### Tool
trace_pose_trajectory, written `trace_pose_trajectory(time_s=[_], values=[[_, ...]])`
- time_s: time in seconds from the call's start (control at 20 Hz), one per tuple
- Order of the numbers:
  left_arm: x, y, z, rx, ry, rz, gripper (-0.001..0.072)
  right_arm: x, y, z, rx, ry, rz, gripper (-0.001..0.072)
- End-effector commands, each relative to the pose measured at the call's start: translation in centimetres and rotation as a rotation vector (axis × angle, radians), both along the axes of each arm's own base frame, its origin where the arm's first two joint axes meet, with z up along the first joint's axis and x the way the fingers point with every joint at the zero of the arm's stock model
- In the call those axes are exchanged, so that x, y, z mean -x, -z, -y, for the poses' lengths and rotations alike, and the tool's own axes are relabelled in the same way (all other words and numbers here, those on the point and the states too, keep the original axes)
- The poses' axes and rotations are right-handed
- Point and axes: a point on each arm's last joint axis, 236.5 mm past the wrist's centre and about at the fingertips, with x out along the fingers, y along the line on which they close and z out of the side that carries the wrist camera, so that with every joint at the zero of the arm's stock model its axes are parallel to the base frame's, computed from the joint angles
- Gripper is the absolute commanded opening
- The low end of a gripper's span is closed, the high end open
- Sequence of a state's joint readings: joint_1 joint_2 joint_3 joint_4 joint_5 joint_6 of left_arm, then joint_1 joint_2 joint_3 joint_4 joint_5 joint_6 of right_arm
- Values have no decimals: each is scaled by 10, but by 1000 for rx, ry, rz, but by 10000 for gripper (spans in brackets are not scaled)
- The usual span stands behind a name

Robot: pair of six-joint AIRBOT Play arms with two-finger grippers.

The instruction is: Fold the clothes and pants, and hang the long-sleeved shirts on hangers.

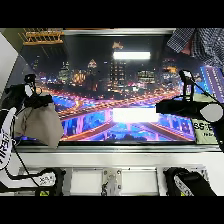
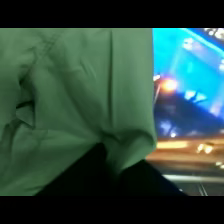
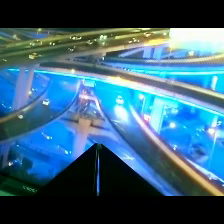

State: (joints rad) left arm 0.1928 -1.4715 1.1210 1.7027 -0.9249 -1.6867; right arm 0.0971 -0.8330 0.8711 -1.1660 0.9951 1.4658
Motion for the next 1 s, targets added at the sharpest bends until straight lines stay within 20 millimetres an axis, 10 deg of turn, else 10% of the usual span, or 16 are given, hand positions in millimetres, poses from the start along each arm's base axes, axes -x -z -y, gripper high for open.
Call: trace_pose_trajectory(time_s=[0.0, 0.15, 0.3, 0.45, 0.55, 0.7, 0.85, 0.9, 0.95], values=[[2, -1, 5, 26, -22, -3, 6, 0, 0, 0, 0, 0, -1, 25], [-32, -75, 64, 129, 62, 210, 6, 0, 0, 0, 0, 0, -1, 24], [-55, -202, 181, 254, 354, 500, 6, 1, -2, -5, -29, -1, -4, 25], [-25, -317, 291, 308, 647, 749, 6, 2, -14, -24, -131, -8, -3, 25], [10, -355, 342, 320, 825, 825, 6, -10, -27, -10, -78, -9, 81, 24], [38, -334, 373, 311, 940, 751, 6, -25, -50, 32, -32, 95, 159, 24], [37, -240, 377, 300, 935, 538, 7, -26, -59, 63, -25, 184, 187, 24], [35, -200, 377, 296, 924, 455, 156, -27, -59, 69, -24, 200, 185, 24], [34, -165, 377, 305, 888, 382, 511, -27, -58, 73, -22, 210, 182, 24]])
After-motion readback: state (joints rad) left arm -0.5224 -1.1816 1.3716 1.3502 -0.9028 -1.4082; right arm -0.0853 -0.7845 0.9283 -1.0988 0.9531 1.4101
